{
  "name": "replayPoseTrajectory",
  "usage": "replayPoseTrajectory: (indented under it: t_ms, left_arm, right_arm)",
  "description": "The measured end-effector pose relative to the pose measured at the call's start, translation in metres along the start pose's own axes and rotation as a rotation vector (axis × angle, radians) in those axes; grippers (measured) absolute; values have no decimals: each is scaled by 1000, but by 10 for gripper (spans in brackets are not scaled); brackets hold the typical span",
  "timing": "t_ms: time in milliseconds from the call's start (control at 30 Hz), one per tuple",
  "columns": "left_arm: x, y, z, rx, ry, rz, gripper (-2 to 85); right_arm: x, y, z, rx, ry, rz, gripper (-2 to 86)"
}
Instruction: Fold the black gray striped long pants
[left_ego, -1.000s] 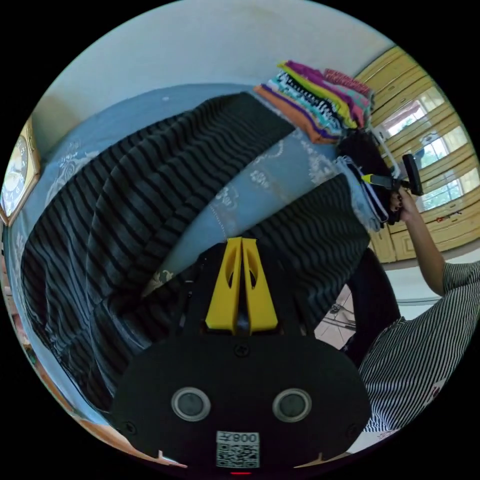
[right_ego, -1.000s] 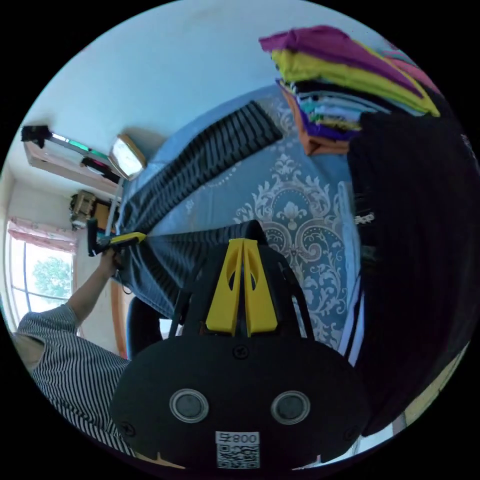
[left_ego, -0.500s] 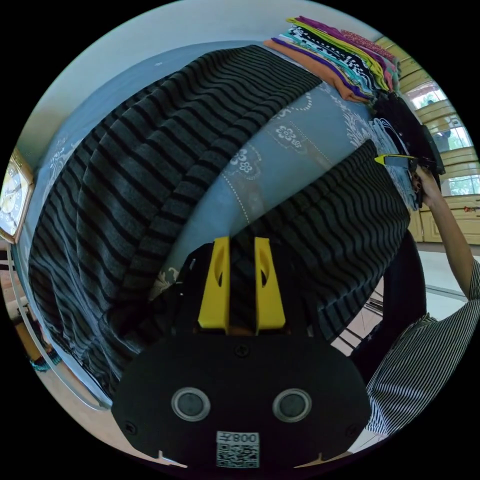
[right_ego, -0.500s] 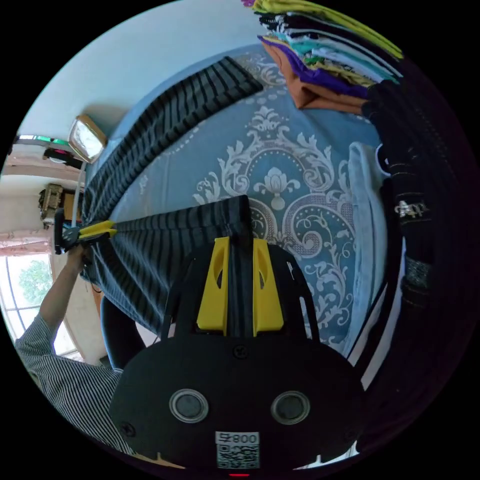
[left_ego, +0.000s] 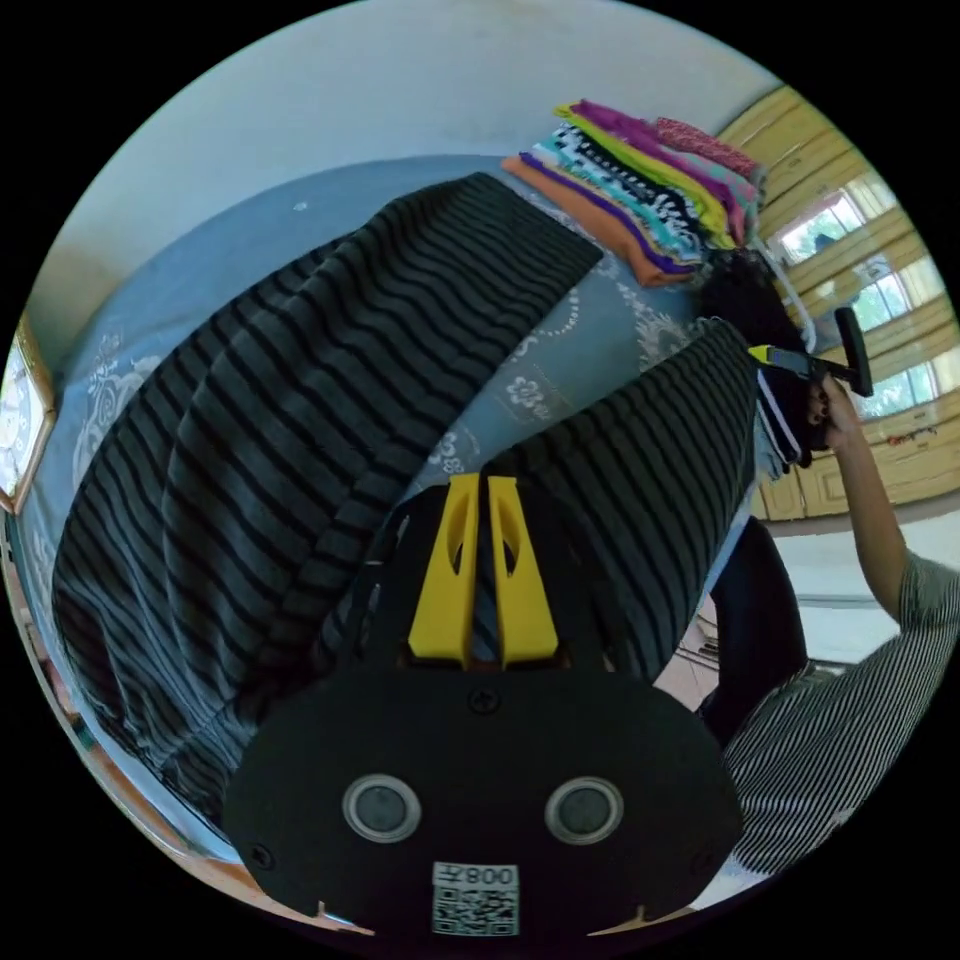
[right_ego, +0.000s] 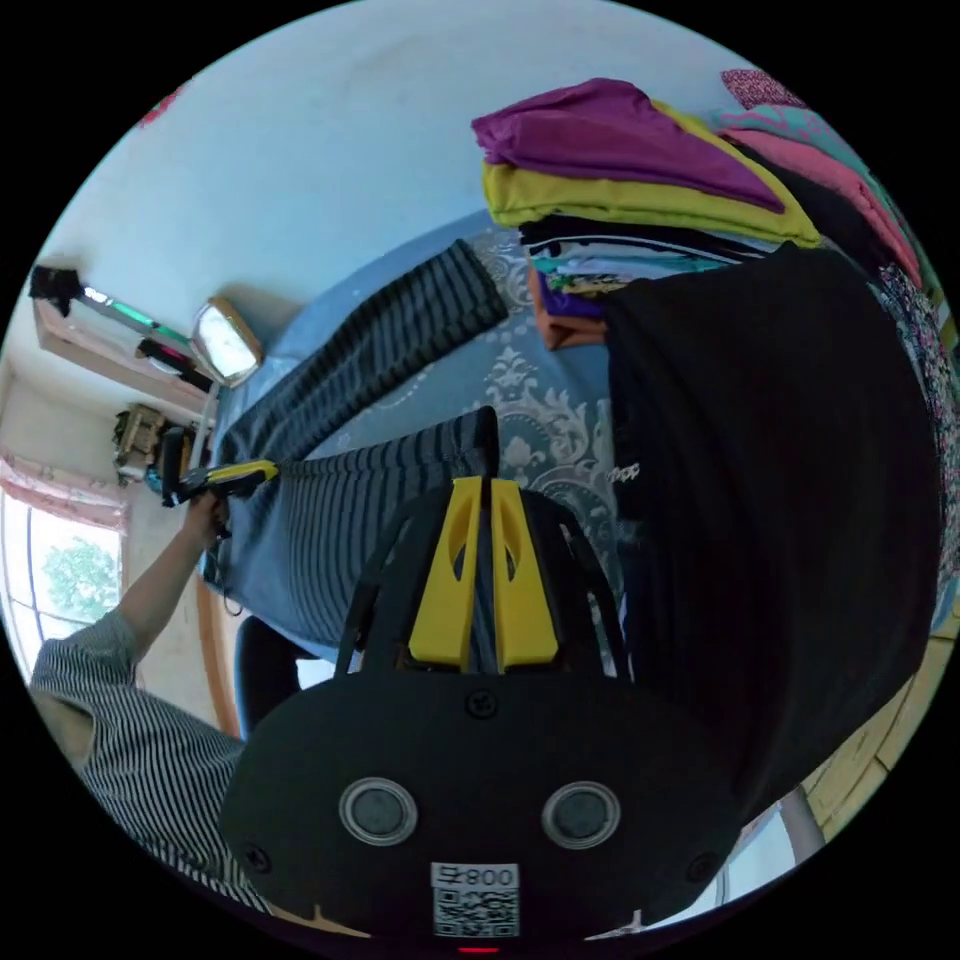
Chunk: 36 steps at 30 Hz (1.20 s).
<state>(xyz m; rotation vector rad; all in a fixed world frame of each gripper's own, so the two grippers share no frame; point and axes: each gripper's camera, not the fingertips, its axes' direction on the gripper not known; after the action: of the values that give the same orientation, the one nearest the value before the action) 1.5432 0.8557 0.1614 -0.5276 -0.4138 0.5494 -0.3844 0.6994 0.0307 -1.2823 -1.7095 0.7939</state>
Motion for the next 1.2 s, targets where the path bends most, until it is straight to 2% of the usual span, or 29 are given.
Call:
replayPoseTrajectory:
  t_ms: [100,200,267,433,600,700,833,1000,1200]
  left_arm:
    - [-12,-11,21,-101,-40,-107,36]
    - [-11,4,4,-17,-13,-161,49]
    - [-3,29,-19,79,72,-140,60]
    - [22,99,-38,78,185,-105,74]
    - [63,163,-31,-83,128,-43,88]
    - [82,184,-16,-204,2,2,85]
    - [88,190,-17,-203,-72,-15,43]
    - [82,201,-29,-190,-6,-62,26]
    - [92,228,-45,-163,46,-17,25]
  right_arm:
    - [6,-35,30,-106,76,45,6]
    - [-14,-37,32,-113,148,-22,11]
    - [-28,-23,30,-109,158,-80,18]
    - [-33,43,39,-211,169,-66,64]
    - [-20,70,50,-273,185,29,79]
    - [-16,64,62,-299,176,54,73]
    - [-19,49,67,-326,128,50,54]
    - [-35,39,45,-312,111,3,32]
    - [-55,40,14,-316,169,-59,25]
